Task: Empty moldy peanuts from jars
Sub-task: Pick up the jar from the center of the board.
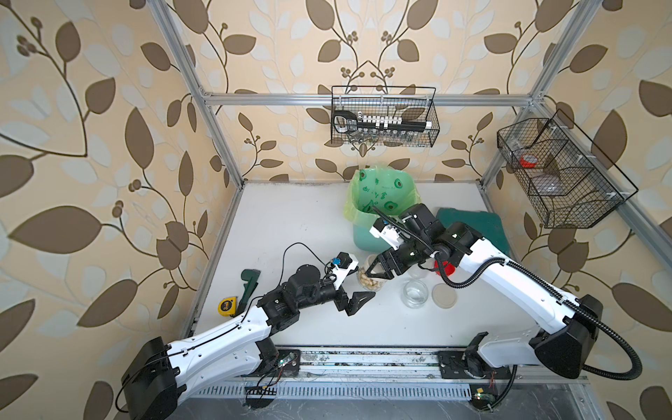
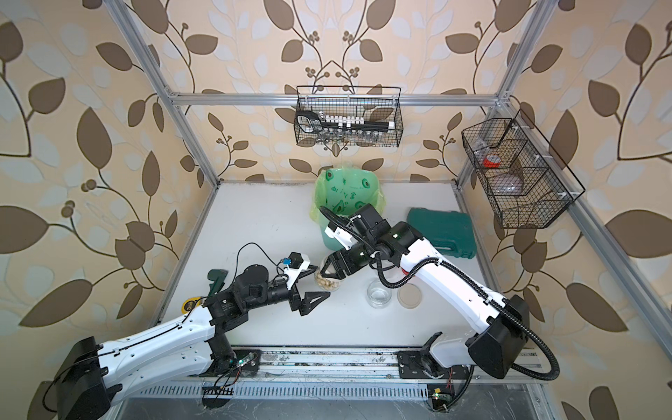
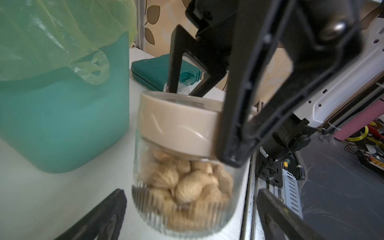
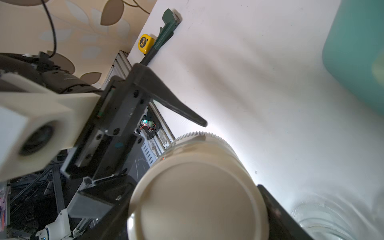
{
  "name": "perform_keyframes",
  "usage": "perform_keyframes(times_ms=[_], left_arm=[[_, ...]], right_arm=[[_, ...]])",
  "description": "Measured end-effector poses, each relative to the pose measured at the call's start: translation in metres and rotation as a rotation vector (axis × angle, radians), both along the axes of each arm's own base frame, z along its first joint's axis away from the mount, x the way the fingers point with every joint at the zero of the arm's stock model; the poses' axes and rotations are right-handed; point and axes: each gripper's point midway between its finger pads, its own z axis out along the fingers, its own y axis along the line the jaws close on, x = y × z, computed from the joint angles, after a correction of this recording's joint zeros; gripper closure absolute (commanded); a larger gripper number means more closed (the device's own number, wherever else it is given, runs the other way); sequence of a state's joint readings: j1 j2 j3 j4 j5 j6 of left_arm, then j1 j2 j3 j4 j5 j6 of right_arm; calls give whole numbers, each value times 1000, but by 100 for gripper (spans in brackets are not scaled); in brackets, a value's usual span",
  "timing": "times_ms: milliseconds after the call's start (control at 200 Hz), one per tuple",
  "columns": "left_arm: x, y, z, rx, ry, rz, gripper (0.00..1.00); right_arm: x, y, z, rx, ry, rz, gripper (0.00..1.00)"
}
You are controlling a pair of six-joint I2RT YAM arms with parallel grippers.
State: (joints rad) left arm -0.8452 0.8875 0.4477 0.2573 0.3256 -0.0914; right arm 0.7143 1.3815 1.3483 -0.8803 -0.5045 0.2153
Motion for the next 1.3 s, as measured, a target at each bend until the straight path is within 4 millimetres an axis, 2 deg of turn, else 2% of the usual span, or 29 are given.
perform_keyframes(times_ms=[170, 360, 500, 610, 670, 710, 760, 795, 875, 955, 1030, 1170, 1300], left_arm=[[-3, -4, 1, 9, 9, -30, 1], [-4, -5, 4, 3, 8, -37, 2], [-8, -7, 5, 1, 8, -59, 22], [-9, -7, 3, 5, 21, -64, 45], [-9, -8, 2, 7, 21, -65, 54], [-8, -8, 2, 6, 22, -65, 59], [-8, -8, 3, 5, 23, -64, 64], [-8, -8, 3, 4, 23, -63, 67], [-8, -8, 3, 0, 27, -58, 72], [-6, -8, 6, -14, 29, -47, 76], [-1, -7, 12, -36, 19, -20, 79], [9, -5, 33, -98, -38, 39, 87], [20, 4, 48, -132, -81, 118, 88]], right_arm=[[-12, 13, 14, 34, -19, 60, 85], [-16, 17, 11, 30, -5, 78, 83], [-18, 23, 6, 26, 3, 93, 81], [-18, 24, 4, 21, 8, 96, 79], [-18, 24, 4, 19, 9, 96, 77], [-18, 24, 4, 19, 9, 96, 73], [-18, 24, 4, 20, 8, 96, 63], [-17, 24, 4, 20, 7, 96, 53], [-17, 24, 4, 22, 4, 95, 24], [-14, 24, 8, 36, -15, 77, 8], [-11, 26, 21, 82, -56, 54, 1], [-2, 26, 62, 226, -183, -20, 1], [7, 25, 98, 355, -303, -90, 1]])
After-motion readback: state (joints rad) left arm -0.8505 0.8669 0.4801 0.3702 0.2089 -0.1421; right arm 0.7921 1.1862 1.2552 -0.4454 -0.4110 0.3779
